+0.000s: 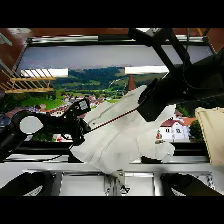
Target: Fold the shirts.
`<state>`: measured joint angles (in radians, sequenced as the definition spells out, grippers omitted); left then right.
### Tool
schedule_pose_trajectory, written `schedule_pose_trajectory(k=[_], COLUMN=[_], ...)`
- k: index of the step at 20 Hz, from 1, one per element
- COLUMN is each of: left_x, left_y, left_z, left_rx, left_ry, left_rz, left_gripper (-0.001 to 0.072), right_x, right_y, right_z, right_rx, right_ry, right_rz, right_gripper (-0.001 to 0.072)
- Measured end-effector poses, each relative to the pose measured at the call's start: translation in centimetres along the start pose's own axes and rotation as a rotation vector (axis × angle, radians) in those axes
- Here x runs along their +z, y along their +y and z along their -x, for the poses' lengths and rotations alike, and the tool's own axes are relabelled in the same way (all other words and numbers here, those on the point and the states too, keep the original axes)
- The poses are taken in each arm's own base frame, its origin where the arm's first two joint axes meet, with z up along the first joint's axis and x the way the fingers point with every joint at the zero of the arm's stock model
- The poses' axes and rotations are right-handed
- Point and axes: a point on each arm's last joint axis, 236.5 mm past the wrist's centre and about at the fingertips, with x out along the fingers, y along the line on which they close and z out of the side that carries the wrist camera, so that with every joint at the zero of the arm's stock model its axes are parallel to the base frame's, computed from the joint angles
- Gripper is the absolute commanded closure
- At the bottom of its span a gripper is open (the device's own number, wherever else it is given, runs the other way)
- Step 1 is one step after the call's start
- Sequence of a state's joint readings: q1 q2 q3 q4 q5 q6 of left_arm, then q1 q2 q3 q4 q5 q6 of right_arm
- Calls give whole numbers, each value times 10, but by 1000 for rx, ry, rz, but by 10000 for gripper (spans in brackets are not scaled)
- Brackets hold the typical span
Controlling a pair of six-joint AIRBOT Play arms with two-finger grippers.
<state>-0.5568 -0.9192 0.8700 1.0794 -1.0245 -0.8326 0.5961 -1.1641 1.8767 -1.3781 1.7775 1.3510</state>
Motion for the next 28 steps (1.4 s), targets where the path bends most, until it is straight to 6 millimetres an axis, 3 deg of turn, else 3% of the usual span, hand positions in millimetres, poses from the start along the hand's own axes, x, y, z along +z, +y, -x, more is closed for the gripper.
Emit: schedule_pose_trajectory(k=[3,4,5,6,9,12,14,18,20,22,24,28], left_x=[2,3,3,5,5,5,5,5,5,5,4,0], left_y=[4,4,4,5,6,6,6,5,5,6,7,15], left_z=[0,0,0,0,1,1,1,1,1,1,1,3], left_rx=[7,7,9,10,12,12,12,12,12,14,18,40], left_ry=[-13,-16,-19,-24,-26,-26,-27,-27,-27,-25,-21,-10], left_rz=[9,9,11,13,15,14,13,1,-6,-13,-20,-21], left_gripper=[667,666,667,667,667,667,667,667,667,667,666,667], right_x=[-5,-5,-4,0,2,-4,-15,-40,-57,-74,-88,-87], right_y=[6,6,6,5,4,0,-32,-122,-159,-188,-207,-208], right_z=[-16,-23,-29,-36,-42,-19,7,68,78,68,44,-17], right_rx=[51,59,68,77,80,29,-142,-536,-625,-629,-556,-285], right_ry=[67,86,98,101,107,76,50,16,70,164,257,321], right_rz=[-39,-49,-58,-65,-81,-83,-108,-186,-176,-148,-84,210], right_gripper=[642,515,244,154,154,152,120,125,125,125,125,125])
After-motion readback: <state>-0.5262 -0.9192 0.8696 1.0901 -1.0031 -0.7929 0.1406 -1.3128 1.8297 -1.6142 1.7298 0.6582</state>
